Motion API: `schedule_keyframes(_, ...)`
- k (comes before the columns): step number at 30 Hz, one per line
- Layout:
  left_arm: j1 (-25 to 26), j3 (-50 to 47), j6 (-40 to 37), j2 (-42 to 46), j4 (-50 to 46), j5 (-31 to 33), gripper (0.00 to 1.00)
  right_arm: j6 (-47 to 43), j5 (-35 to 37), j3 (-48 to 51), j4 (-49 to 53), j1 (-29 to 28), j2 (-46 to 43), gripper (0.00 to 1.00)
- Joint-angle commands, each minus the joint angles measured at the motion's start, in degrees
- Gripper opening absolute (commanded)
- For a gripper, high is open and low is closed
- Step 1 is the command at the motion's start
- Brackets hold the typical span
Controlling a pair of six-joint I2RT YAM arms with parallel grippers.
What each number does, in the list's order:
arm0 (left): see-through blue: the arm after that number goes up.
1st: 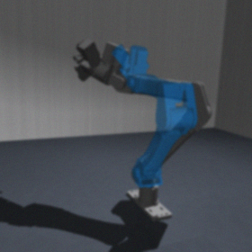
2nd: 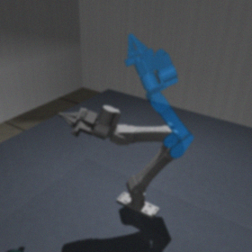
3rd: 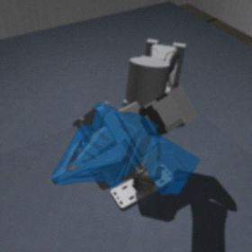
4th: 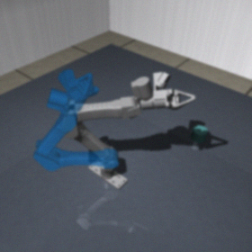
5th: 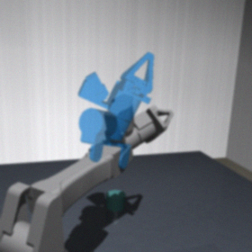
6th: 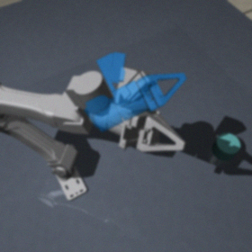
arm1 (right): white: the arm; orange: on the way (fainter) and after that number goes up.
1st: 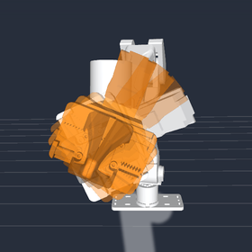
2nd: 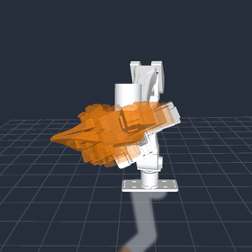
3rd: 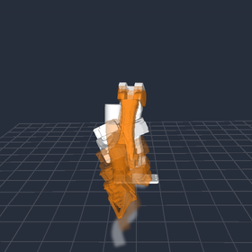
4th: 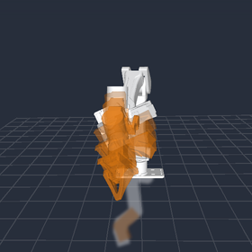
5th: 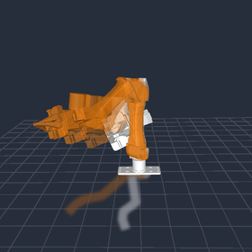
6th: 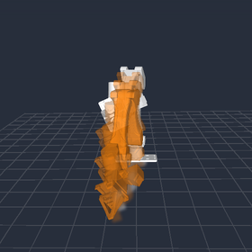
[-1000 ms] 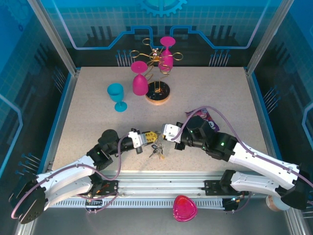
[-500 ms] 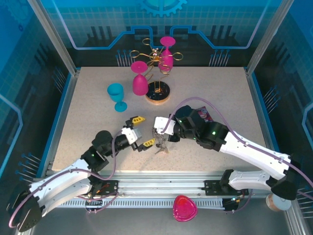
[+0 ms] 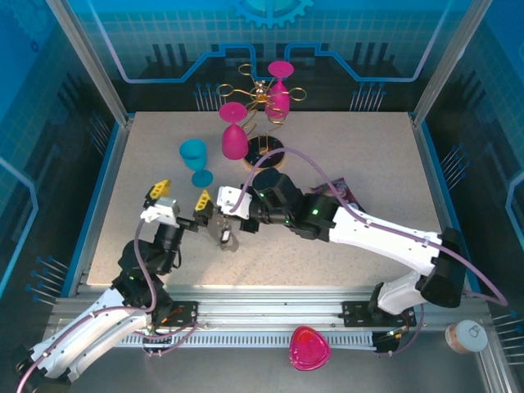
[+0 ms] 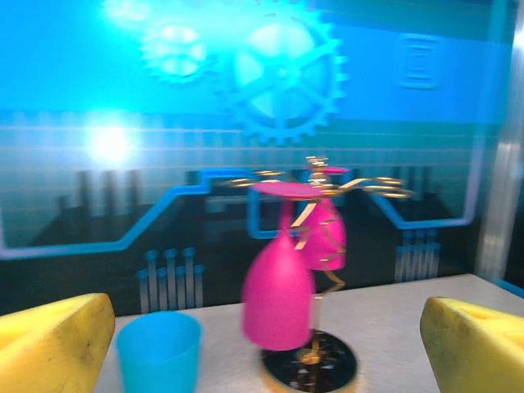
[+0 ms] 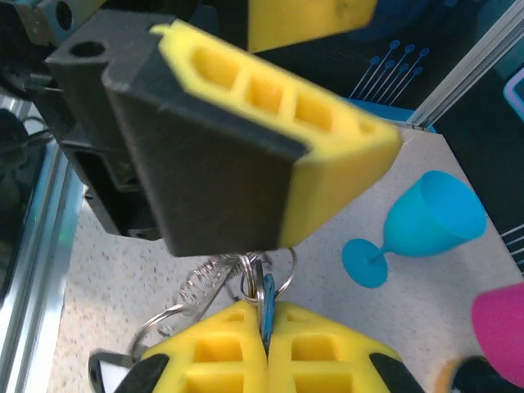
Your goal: Put the keys on the keyring
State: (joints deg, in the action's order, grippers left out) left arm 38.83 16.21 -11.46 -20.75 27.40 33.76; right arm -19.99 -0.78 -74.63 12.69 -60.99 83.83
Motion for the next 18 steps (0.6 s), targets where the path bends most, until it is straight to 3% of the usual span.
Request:
schedule_keyframes(1, -1.0, -0.3, 1.4, 1.3, -0.4, 12.7, 0.96, 7.9, -3.1, 1.0, -9.9, 1.7, 2.9, 0.00)
schedule_keyframes(7, -1.4, 0.2, 2.3, -0.1, -0.5, 12.1, 0.96, 8.3, 0.1, 8.4, -8.2, 6.9, 5.6, 0.00)
schedule_keyframes(18, -2.2, -0.4, 3.4, -6.6, -0.7, 10.0, 0.96, -3.4, 12.8, 19.6, 4.3, 12.5, 4.0, 0.00)
